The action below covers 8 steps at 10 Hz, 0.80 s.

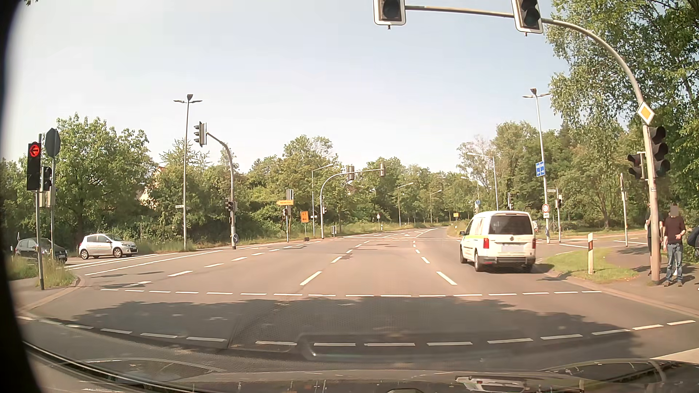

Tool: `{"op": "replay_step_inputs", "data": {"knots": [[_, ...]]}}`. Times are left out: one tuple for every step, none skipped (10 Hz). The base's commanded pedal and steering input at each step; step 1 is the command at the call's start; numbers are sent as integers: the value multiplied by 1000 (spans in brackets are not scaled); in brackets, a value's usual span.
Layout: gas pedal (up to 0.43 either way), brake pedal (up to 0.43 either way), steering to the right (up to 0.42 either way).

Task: Follow the waypoints while adhering to traffic rules and regulations

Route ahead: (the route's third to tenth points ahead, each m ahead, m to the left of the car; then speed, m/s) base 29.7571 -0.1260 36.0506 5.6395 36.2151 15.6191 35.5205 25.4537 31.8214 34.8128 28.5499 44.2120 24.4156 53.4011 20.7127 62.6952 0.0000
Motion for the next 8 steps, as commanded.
{"op": "replay_step_inputs", "data": {"knots": [[0, 232, -3], [0, 232, -3], [0, 232, -3], [0, 232, -3], [0, 232, -3], [0, 232, -3], [0, 232, -3], [0, 232, -3]]}}
